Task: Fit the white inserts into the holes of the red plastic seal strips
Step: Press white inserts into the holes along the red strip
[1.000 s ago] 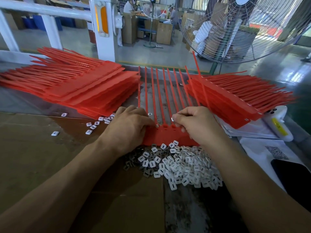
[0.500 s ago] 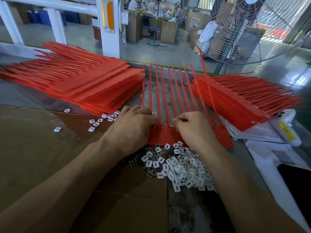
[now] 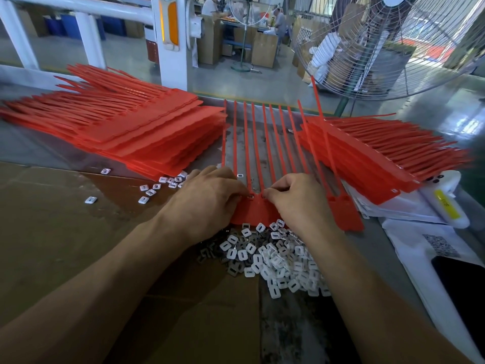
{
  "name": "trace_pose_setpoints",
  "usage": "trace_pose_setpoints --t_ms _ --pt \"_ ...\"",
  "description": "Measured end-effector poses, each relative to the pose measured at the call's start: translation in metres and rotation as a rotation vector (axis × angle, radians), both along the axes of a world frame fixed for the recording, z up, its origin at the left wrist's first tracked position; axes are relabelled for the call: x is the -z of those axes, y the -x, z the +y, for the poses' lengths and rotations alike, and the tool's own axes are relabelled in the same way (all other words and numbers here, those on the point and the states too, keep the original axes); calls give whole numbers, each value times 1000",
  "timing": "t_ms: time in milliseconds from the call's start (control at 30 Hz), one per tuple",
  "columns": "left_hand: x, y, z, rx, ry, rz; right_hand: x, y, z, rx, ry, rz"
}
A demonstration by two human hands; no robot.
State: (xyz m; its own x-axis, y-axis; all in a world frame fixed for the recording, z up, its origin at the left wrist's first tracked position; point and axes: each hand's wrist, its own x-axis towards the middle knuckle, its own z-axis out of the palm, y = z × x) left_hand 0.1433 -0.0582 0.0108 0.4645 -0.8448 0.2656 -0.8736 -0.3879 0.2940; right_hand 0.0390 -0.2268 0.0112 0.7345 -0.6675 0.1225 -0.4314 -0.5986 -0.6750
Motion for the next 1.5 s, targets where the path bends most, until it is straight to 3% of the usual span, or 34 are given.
trace_pose_setpoints --t_ms 700,833,1033,1500 --pt "3 -2 1 31 84 30 -2 3 -3 -33 -26 -21" --pt "3 -2 1 34 98 44 -8 15 -3 -142 -59 -46" --pt "2 -2 2 43 102 51 -24 38 0 -516 -44 67" --pt "2 -2 2 54 116 70 -17 27 21 -592 166 121"
